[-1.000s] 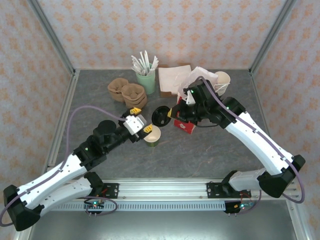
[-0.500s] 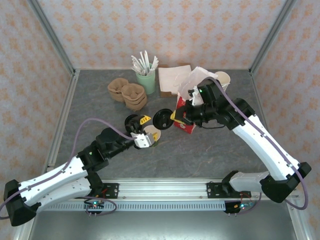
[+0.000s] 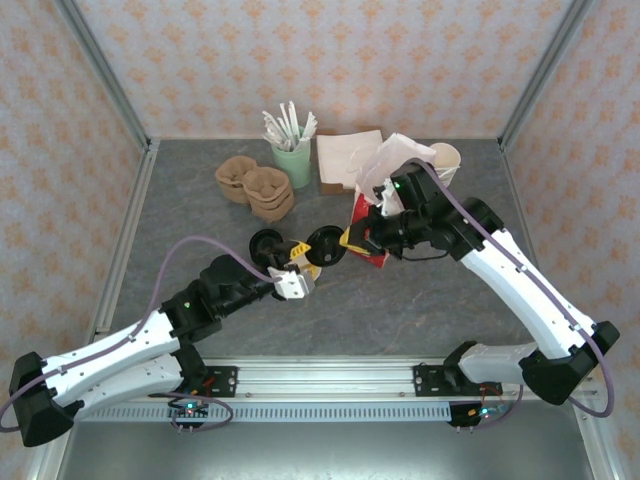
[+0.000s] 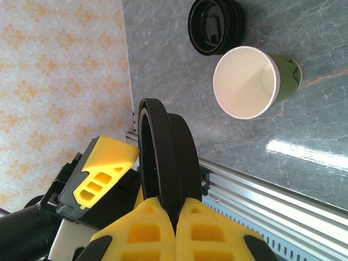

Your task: Pack the takeout coffee

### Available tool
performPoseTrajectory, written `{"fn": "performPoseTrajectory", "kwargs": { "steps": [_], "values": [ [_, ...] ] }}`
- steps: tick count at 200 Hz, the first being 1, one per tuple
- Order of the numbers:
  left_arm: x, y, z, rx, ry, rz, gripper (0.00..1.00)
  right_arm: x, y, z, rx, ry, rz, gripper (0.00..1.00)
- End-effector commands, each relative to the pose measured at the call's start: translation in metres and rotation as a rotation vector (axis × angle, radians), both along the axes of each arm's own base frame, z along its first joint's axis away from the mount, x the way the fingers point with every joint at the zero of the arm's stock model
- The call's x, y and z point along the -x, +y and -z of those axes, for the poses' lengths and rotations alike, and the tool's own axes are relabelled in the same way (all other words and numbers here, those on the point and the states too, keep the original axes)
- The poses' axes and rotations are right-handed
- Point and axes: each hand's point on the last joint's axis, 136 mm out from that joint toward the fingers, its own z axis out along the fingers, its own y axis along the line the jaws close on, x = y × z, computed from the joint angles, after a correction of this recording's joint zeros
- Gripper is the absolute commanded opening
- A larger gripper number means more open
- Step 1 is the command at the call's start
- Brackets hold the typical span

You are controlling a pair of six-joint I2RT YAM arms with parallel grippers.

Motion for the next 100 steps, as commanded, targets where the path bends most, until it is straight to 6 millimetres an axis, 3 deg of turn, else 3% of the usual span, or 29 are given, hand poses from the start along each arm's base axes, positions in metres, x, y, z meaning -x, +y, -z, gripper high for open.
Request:
{"fn": "performPoseTrajectory", "kwargs": {
  "steps": [1,55,100],
  "values": [
    [0.0037,-0.0041,-0.0209,0.024,-0.03,0.027,0.37,0.0043,-0.0013,0.0079,-0.001,0.093,0.033,0.0],
    [0.0034,-0.0076,-0.0193,0.013,-0.024,0.037,0.36,0.0033,0.0027,0.0115,-0.008,0.111,0.024,0.0],
    [0.0035,-0.0087,-0.0184,0.008,-0.013,0.042,0.21,0.0025,0.005,0.0124,-0.013,0.116,0.019,0.0]
  ]
}}
